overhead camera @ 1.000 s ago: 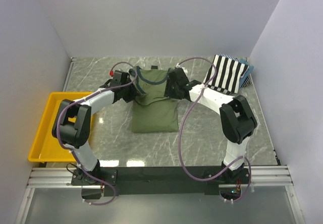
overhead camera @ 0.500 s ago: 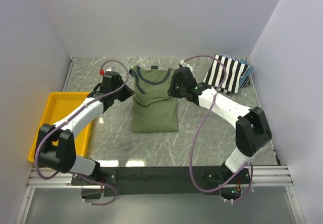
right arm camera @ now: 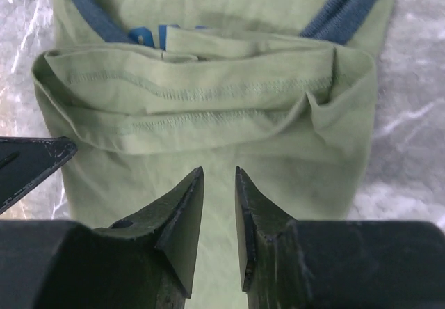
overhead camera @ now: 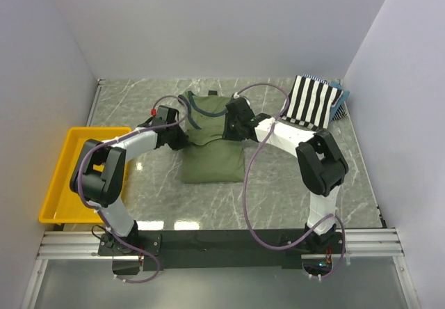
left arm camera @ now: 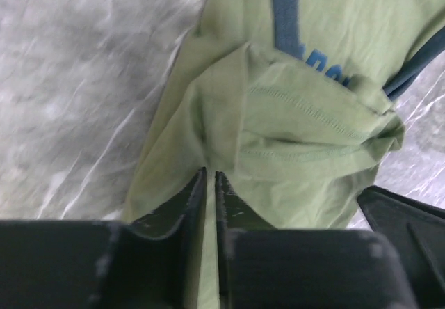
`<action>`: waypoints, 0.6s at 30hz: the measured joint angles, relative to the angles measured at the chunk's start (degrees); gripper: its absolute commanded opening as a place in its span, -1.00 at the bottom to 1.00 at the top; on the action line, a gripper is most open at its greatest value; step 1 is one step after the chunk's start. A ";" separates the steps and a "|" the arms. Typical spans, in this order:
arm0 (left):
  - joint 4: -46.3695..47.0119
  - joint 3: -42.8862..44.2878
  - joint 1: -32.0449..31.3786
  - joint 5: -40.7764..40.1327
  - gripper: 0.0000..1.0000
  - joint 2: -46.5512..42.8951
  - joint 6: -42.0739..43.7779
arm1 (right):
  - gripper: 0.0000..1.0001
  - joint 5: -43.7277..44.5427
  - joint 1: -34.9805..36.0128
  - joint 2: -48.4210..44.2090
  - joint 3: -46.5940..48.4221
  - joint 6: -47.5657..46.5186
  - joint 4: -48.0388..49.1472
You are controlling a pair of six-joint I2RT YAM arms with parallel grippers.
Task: Fold and stack the tank tops
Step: Fold the tank top
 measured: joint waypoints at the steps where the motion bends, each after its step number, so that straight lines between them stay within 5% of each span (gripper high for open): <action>1: -0.04 0.72 0.00 0.09 -0.57 0.66 -0.02 | -0.31 -0.11 -0.02 0.74 0.68 -0.07 -0.11; 8: -0.81 7.10 0.00 -0.02 -0.45 3.91 0.24 | -0.22 -0.63 -0.50 5.09 6.51 -0.63 -0.79; 18: -3.67 11.10 0.07 -1.38 -0.52 7.82 1.46 | -0.16 -0.52 -2.05 6.51 8.61 -1.25 -2.29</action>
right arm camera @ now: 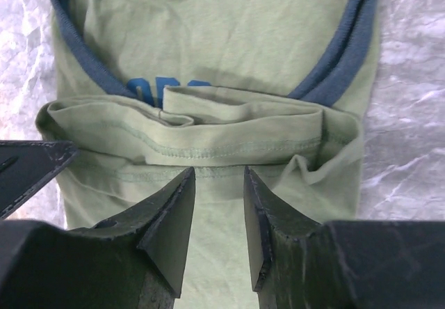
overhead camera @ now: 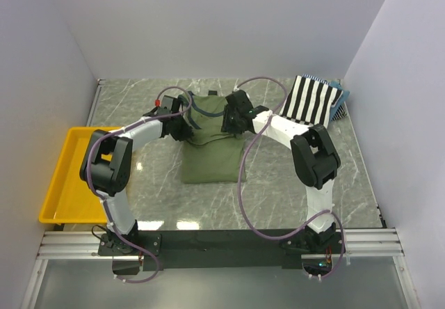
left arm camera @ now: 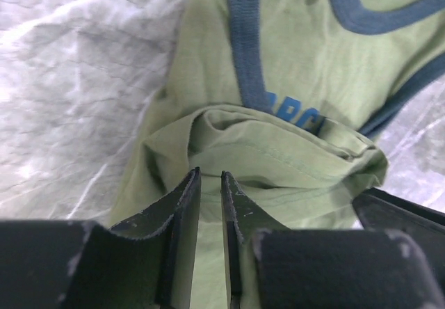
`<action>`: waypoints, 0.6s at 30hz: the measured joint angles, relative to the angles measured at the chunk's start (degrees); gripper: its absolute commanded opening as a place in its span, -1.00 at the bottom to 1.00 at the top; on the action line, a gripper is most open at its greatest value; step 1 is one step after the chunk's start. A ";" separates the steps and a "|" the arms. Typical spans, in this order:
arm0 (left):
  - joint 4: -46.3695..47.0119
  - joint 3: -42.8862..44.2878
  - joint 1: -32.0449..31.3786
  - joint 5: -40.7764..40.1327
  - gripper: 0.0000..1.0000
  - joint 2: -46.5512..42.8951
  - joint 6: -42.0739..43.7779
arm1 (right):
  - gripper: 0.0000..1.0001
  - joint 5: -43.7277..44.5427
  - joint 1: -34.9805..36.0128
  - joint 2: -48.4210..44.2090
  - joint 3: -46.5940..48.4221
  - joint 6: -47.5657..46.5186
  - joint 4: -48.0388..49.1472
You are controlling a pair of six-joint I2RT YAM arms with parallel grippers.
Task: Fold and stack the tank tops
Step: Fold the tank top
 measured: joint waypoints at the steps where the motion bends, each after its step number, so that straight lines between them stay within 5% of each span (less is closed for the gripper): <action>1: -0.31 0.04 0.00 -0.52 -0.46 -0.02 0.04 | -0.16 0.15 -0.09 -0.09 -0.04 -0.02 0.02; 18: -7.72 4.57 -0.26 -8.52 -0.32 -0.61 5.99 | -0.16 1.14 -0.15 -2.71 -4.55 -0.20 0.61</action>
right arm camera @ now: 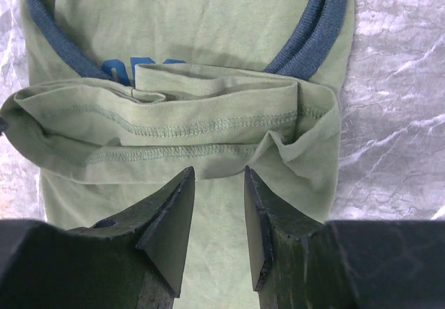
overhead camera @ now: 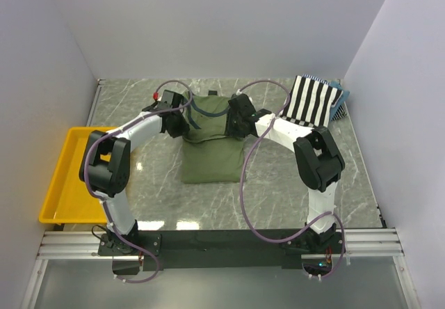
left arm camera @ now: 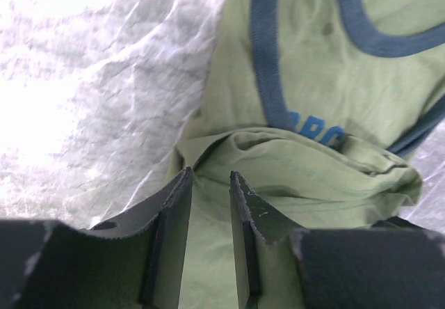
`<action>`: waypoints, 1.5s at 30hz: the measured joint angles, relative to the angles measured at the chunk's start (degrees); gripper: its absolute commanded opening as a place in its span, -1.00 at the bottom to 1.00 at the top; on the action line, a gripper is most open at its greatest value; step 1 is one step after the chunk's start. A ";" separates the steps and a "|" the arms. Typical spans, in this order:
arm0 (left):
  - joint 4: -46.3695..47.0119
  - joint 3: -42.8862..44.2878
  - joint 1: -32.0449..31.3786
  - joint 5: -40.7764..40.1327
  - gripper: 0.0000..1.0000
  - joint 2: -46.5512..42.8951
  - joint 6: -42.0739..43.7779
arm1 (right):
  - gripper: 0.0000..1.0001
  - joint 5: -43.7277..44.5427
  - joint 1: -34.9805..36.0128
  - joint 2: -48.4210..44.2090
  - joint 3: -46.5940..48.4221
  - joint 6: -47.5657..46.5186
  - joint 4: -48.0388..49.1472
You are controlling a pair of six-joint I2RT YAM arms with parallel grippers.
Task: Fold and stack the tank tops
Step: Fold the tank top
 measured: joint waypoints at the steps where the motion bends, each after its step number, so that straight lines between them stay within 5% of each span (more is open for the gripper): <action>1: -0.07 0.52 -0.11 -0.09 -0.33 0.04 0.26 | -0.16 0.07 -0.04 0.00 -0.02 0.00 0.00; 12: -2.03 4.66 -0.72 -0.48 -0.57 2.86 1.79 | -0.09 0.92 -0.20 0.00 0.04 -0.90 -0.57; 23: -4.00 4.00 -1.62 -0.59 -0.31 -0.39 2.21 | -0.13 1.77 -0.26 0.83 1.60 -1.03 -1.51; 35: -3.67 -2.32 -4.57 -0.22 -0.21 -5.33 2.54 | -0.93 2.62 -1.42 2.73 3.98 -0.42 -3.48; 45: -3.28 -3.52 -6.34 0.00 -0.18 -4.68 2.16 | -0.99 2.64 -2.54 2.84 5.42 -0.35 -3.82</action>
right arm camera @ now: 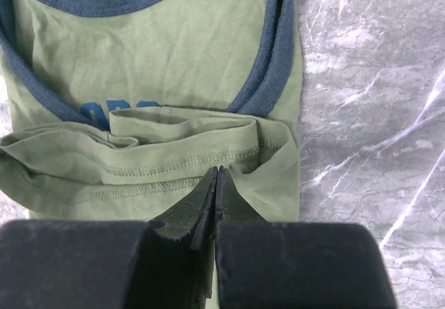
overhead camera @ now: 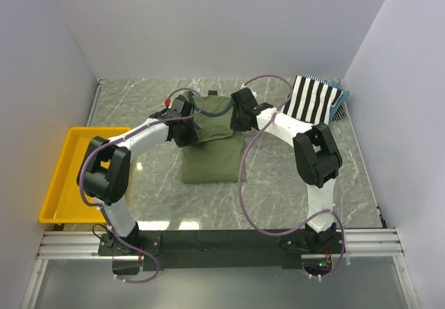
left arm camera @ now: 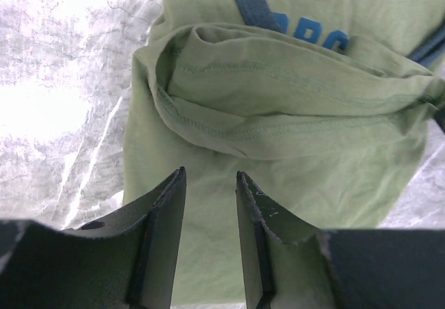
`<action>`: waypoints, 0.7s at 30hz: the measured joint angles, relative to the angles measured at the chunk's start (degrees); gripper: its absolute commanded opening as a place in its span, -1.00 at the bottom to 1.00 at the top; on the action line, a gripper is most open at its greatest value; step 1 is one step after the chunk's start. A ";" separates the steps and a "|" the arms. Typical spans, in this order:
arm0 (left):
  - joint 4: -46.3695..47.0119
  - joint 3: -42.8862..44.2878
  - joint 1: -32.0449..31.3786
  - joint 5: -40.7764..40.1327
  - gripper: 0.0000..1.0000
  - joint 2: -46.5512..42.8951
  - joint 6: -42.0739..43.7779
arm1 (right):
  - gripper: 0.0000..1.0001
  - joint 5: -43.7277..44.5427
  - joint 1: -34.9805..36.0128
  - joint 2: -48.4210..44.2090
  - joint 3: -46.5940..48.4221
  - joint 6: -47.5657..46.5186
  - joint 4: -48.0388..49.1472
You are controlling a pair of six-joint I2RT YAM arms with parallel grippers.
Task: Fold and stack the tank tops
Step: Fold the tank top
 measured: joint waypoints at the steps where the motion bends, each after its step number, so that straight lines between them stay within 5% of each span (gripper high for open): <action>1: 0.04 0.07 0.00 0.00 -0.18 0.33 -0.13 | -0.99 0.00 -0.04 0.02 -0.02 0.00 0.00; 21: 0.59 6.10 0.02 -0.66 -0.32 6.21 -2.21 | -0.99 0.00 -0.28 -0.96 -2.34 0.00 0.20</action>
